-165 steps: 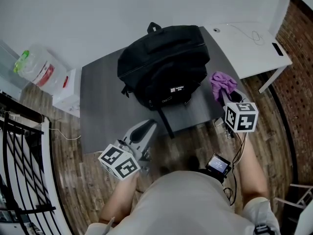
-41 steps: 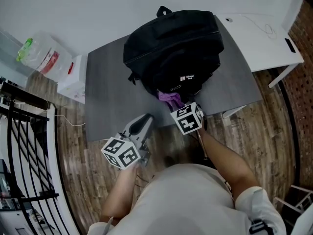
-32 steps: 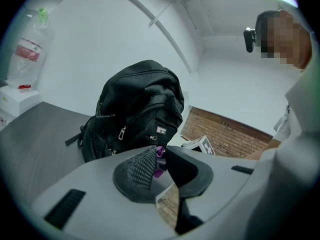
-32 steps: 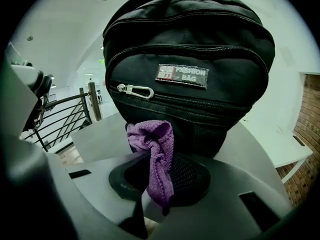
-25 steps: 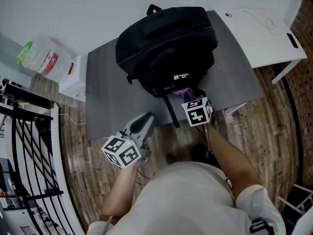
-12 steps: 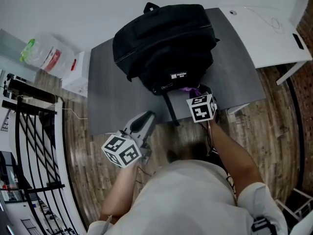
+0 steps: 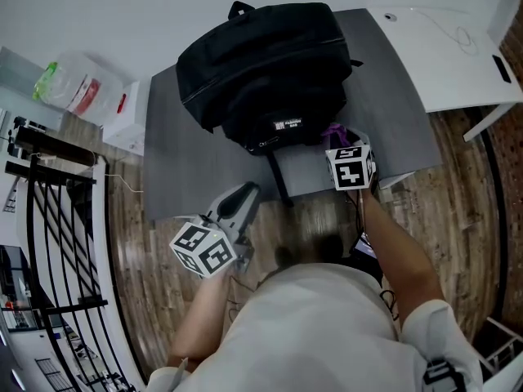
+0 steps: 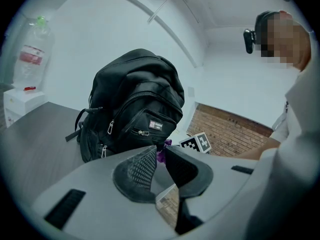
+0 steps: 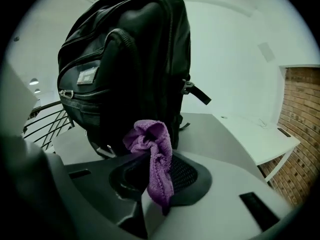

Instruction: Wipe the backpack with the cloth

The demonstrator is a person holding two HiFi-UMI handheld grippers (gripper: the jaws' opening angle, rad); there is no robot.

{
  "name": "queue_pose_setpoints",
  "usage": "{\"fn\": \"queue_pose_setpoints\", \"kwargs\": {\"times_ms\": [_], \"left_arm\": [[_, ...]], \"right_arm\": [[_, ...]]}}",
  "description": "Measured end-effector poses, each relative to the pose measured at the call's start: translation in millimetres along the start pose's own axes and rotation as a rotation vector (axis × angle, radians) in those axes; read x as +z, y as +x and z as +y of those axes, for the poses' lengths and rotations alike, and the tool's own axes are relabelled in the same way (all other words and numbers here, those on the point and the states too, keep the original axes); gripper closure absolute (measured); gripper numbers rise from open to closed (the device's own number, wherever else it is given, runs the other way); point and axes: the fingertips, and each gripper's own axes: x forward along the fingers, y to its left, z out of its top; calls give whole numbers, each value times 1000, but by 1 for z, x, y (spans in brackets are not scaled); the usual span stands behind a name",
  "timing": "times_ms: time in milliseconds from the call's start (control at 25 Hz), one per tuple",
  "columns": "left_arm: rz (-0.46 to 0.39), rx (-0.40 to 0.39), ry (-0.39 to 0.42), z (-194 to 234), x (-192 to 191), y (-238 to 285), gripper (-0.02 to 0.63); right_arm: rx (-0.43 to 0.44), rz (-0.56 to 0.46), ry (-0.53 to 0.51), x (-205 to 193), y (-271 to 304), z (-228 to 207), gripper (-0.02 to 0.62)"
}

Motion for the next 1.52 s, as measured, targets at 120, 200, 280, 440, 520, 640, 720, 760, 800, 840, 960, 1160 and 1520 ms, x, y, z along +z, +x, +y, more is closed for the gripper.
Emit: {"fn": "queue_pose_setpoints", "kwargs": {"times_ms": [120,200,280,440,520,640,720,760,800,840,960,1160,1520], "left_arm": [[-3,-3,-4,-5,-4,5,549],[-4,-5,-8,-8,-7,8,549],[-6,-7,-12,-10,-9,10,549],[-4,-22,-20,-12,-14,12,549],[2,-35,-20,-13,-16,10,549],[3,-53,-11,-12,-14,6,549],[6,-60,-13,-7,-14,1,549],[9,-64,-18,-5,-15,-2,549],[13,-68,-22,-4,-15,-5,549],[15,-74,-22,-3,-15,-8,549],[19,-84,-20,4,-13,-19,549],[16,-92,-31,21,-18,-39,549],[7,-92,-73,43,-35,-66,549]], "right_arm": [[-48,-37,45,7,-5,-30,517],[-77,-58,70,13,-11,-50,517],[-103,-67,89,14,-17,-67,517],[-142,-46,120,-1,-25,-86,517],[-150,-27,131,-12,-29,-85,517],[-147,-3,144,-26,-33,-72,517],[-133,14,147,-35,-34,-55,517],[-123,24,145,-39,-35,-45,517],[-111,33,141,-42,-36,-35,517],[-100,42,138,-45,-37,-25,517],[-70,68,140,-52,-36,6,517],[-15,86,101,-55,-33,61,517],[99,107,8,-51,-22,146,517]]}}
